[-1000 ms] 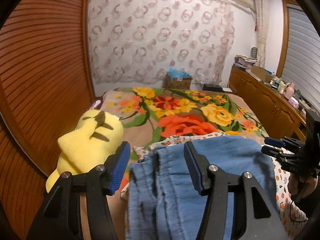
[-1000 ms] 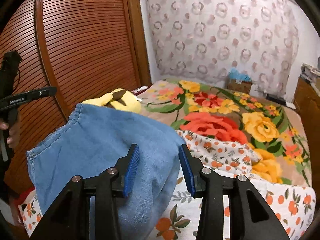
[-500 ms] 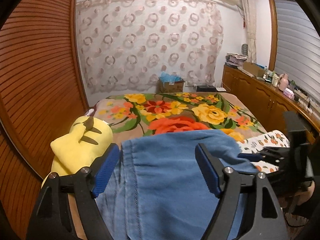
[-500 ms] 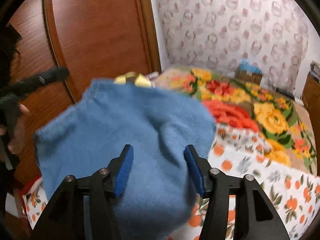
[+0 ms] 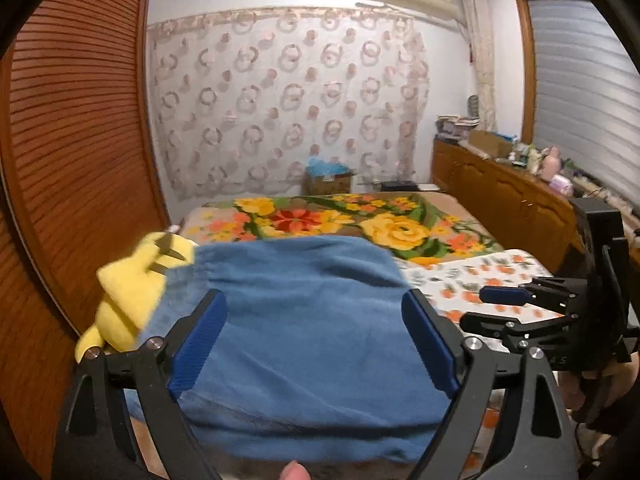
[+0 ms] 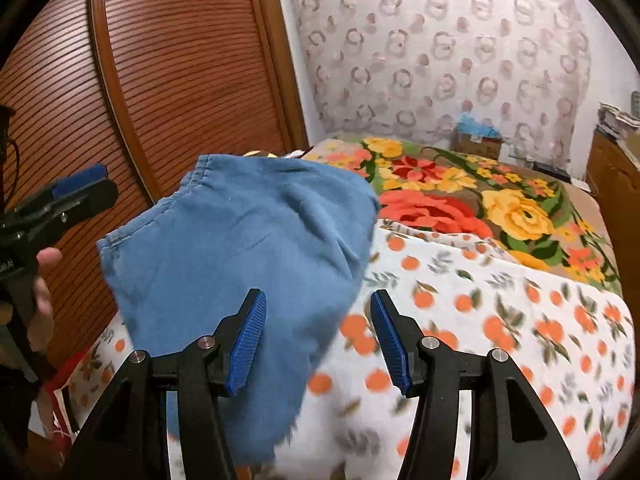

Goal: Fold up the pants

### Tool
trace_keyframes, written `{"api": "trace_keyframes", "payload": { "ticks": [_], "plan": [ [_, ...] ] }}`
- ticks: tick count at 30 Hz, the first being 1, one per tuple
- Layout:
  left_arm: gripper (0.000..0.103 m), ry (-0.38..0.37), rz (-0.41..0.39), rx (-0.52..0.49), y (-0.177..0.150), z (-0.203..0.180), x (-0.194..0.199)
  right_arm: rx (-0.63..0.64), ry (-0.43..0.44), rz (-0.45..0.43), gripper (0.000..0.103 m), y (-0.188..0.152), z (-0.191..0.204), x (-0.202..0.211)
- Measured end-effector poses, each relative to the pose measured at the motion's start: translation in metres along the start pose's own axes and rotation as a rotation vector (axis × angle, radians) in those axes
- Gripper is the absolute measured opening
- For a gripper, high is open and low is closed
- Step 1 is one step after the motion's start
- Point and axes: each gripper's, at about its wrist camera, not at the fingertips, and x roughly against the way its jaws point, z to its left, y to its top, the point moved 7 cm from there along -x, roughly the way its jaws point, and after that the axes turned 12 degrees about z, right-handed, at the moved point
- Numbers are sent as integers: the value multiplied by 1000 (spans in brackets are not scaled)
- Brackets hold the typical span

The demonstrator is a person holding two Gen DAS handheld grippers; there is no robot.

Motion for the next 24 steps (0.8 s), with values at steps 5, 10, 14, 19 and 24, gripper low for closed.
{"api": "trace_keyframes", "payload": {
  "ticks": [5, 10, 14, 19, 24],
  "plan": [
    [91, -26, -9, -19, -16, -33, 15, -15, -34, -37, 57, -35, 0, 37],
    [103, -54, -27, -20, -30, -61, 31, -31, -61, -71, 57, -62, 1, 63],
    [103, -82, -26, -43, -38, -86, 41, -50, -94, -95, 68, -83, 1, 81],
    [103, -95, -35, -56, -47, -110, 52, -71, -129, -121, 79, -107, -1, 101],
    [103, -78, -45, -52, -56, -125, 61, -114, -159, -129, 88, -130, -8, 112]
  ]
}}
